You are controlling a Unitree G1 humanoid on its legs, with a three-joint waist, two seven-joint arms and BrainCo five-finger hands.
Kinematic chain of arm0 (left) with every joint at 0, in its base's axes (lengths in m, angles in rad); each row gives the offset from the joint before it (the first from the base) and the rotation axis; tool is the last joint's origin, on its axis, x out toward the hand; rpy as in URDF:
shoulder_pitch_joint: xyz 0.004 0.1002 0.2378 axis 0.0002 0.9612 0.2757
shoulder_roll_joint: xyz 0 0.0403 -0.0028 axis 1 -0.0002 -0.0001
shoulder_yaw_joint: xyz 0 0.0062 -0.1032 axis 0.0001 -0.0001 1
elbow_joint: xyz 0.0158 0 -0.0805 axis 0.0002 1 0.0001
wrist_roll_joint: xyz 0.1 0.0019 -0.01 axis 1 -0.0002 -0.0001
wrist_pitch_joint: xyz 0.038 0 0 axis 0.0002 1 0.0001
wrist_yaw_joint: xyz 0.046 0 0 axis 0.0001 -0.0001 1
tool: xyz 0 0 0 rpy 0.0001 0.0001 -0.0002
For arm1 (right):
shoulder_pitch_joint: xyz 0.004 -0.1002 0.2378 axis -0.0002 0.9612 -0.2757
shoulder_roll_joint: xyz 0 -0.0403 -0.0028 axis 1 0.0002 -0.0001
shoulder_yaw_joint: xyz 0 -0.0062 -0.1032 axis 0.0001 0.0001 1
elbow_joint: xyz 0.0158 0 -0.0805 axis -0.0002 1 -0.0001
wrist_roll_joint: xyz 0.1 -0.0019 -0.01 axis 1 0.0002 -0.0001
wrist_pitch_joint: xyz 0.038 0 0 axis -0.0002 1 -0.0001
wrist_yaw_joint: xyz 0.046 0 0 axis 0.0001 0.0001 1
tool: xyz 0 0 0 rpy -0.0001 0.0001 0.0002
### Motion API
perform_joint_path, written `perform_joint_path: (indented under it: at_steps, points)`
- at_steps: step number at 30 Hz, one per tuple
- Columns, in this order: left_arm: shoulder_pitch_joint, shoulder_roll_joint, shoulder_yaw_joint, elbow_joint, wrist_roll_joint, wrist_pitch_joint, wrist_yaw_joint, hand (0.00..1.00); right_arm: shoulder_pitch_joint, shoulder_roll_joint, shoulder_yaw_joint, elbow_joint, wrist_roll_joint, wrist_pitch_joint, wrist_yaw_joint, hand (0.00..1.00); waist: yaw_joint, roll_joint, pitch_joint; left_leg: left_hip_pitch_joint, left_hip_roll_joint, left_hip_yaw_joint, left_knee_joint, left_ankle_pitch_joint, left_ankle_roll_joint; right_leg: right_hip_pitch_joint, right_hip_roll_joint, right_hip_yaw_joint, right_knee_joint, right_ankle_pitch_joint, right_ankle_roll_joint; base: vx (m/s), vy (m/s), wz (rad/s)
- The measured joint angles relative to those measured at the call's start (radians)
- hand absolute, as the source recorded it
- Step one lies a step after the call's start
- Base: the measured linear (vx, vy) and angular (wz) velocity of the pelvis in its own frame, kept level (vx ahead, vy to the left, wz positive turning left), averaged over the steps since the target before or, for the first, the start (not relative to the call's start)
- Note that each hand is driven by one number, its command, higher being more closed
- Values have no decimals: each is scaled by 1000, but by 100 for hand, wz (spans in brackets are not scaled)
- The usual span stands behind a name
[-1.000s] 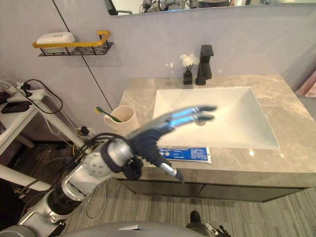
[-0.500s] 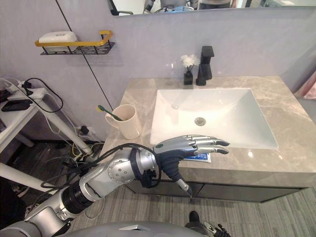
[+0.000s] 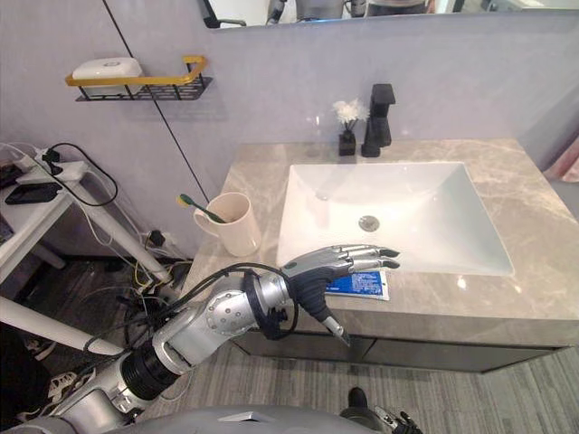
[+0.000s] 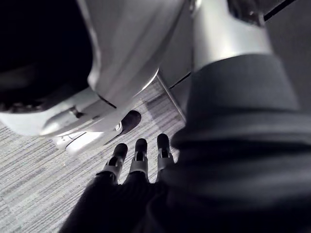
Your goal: Organize washtable
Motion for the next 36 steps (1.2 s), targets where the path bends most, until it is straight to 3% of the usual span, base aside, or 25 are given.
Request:
perform_joint_path:
  at_steps: [8, 20, 36]
  points:
    - [41, -9, 74, 0, 6, 20, 0, 0, 1, 2, 0, -2, 0, 3, 1, 0, 2, -2, -1, -1, 1, -4, 10, 0, 0, 3, 1, -3, 0, 0, -1, 1, -1, 2]
    - [120, -7, 88, -14, 5, 40, -32, 0, 9, 2, 8, -1, 0, 19, 3, 0, 26, -20, -12, -10, 1, -9, 16, -2, -1, 4, 1, -6, 0, -2, 0, -5, -1, 1]
    - [164, -7, 117, -14, 5, 68, -49, 0, 11, 1, 32, 0, 0, 23, 12, 0, 26, -35, -22, -19, 1, -9, 17, -2, -2, -4, 1, -6, 0, -1, -1, 0, 0, 0]
